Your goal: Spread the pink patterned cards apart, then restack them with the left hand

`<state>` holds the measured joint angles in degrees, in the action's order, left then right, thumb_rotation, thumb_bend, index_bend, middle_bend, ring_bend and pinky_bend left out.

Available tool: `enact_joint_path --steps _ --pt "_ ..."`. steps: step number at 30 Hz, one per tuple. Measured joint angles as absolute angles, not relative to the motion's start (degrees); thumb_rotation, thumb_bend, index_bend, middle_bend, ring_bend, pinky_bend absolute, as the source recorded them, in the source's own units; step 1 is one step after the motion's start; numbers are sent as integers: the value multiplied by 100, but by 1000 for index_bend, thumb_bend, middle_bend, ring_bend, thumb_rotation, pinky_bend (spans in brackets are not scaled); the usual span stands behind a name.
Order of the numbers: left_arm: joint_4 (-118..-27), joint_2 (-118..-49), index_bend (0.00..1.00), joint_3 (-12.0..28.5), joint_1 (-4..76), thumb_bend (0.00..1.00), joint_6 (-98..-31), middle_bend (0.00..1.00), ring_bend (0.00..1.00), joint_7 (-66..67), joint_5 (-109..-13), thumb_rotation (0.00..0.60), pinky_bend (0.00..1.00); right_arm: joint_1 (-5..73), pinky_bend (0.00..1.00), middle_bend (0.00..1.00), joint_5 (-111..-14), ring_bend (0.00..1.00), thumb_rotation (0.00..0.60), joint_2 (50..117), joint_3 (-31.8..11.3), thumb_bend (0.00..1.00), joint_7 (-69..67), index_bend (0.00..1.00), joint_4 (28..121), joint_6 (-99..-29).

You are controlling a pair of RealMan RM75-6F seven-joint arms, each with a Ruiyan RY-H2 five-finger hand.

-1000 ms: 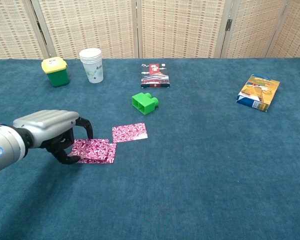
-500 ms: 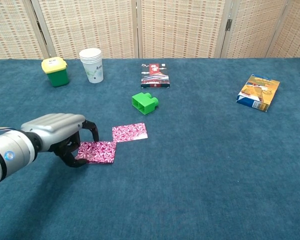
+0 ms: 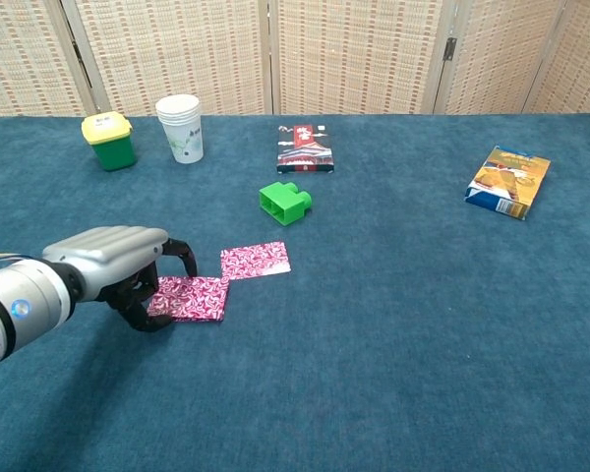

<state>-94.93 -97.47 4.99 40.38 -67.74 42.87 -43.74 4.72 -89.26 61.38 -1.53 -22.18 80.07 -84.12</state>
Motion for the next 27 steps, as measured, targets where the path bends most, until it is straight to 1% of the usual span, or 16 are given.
enact_joint_path --steps 3,9,15,20,27 --pt "-9510 -9747 288 511 4043 346 -6751 970 960 4304 -4342 600 1000 464 211 216 -8925 200 600 6142 -151 246 -2230 89 7996 -8423" --pt "-9553 -9744 227 529 4057 346 -6744 969 961 4367 -4290 600 1000 450 211 215 -8917 200 600 6145 -150 246 -2253 89 7971 -8436" --pt "-9637 -9683 241 638 4066 345 -6784 969 960 4214 -4526 600 1000 444 211 216 -8916 200 600 6149 -148 246 -2276 89 7947 -8439" --pt "-9581 -9628 267 968 4235 346 -6648 969 960 4085 -4636 600 1000 440 211 216 -8922 200 600 6139 -152 246 -2268 89 7963 -8457" --pt "-9071 -9791 281 1358 4666 346 -6276 969 961 4180 -4104 600 1000 432 211 216 -8932 200 600 6117 -144 246 -2227 89 8013 -8463"
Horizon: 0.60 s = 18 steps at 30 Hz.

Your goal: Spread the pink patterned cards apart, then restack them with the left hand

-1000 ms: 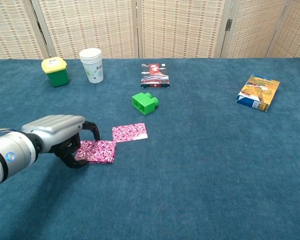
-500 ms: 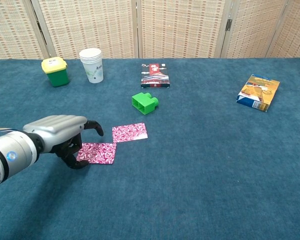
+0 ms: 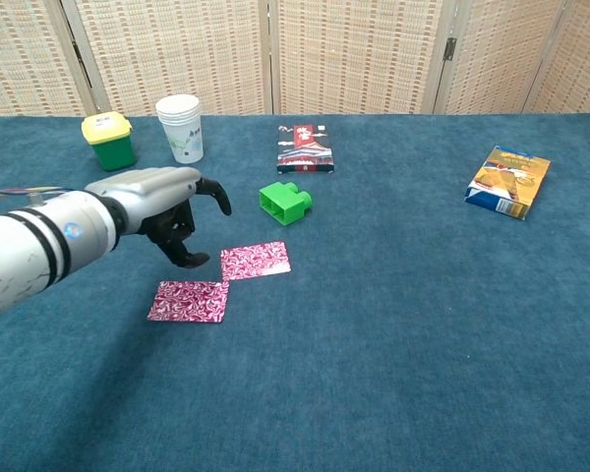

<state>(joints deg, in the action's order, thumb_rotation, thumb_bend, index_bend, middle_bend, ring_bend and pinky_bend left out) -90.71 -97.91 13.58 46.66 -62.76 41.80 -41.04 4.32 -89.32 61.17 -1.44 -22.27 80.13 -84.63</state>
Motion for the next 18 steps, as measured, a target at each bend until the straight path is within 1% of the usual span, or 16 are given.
enact_joint_path --steps 7,18 --pt "-8525 -10188 280 1509 5054 346 -6083 969 961 4455 -3533 600 1000 442 211 216 -8937 200 600 6105 -146 246 -2193 89 8052 -8453" --pt "-8115 -10583 269 1509 5407 346 -5971 969 961 4780 -2933 600 1000 423 211 215 -8910 200 600 6088 -150 246 -2185 89 8068 -8459"
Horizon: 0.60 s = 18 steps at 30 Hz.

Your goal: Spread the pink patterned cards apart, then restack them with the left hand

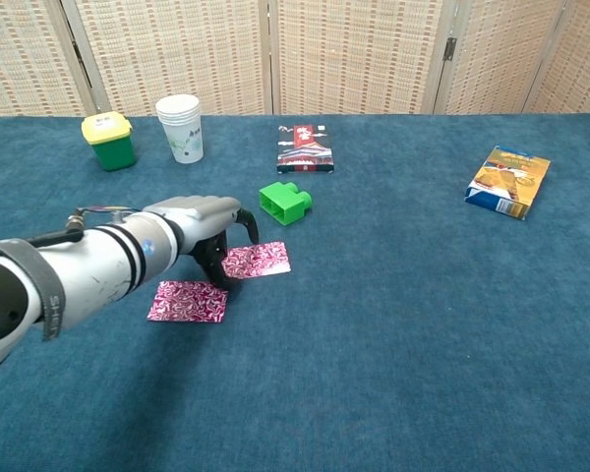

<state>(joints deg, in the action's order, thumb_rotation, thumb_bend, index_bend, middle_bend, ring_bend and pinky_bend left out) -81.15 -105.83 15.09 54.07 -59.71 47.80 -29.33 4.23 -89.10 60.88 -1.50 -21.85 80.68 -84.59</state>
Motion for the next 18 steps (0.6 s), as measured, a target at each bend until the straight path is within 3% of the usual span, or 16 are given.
enact_joint_path --steps 18 --pt "-7799 -10809 257 1519 5555 347 -6066 969 962 4775 -2856 600 1000 414 211 216 -8897 200 600 6090 -149 246 -2199 89 8043 -8444"
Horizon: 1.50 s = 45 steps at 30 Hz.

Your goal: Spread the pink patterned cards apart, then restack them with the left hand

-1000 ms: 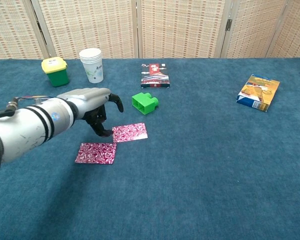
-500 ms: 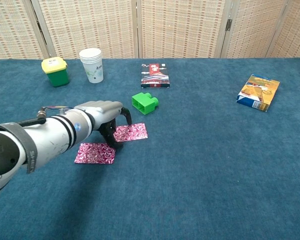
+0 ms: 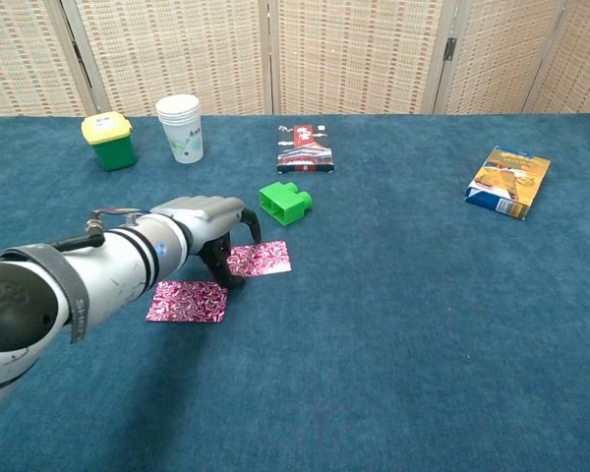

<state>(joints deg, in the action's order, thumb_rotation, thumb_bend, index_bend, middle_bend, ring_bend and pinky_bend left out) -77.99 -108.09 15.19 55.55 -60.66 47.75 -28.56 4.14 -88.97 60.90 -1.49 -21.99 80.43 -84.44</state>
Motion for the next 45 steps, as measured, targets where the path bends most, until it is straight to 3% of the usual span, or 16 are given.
enact_joint_path --steps 17,26,36,45 --pt "-7561 -10979 306 1536 5621 346 -6081 969 962 4770 -2833 600 1000 379 211 216 -8874 200 600 6116 -145 246 -2268 89 7968 -8456" --pt "-7614 -10939 272 1529 5602 346 -6070 969 962 4777 -2859 600 1000 380 211 216 -8872 200 600 6124 -148 246 -2276 89 7952 -8446" --pt "-7564 -10947 367 1515 5574 346 -6061 970 962 4736 -2907 600 1000 363 211 216 -8870 200 600 6127 -150 246 -2281 88 7945 -8466" --pt "-7759 -10834 368 1465 5505 346 -6085 970 962 4623 -3140 600 1000 360 211 216 -8863 200 600 6131 -156 247 -2289 89 7932 -8463"
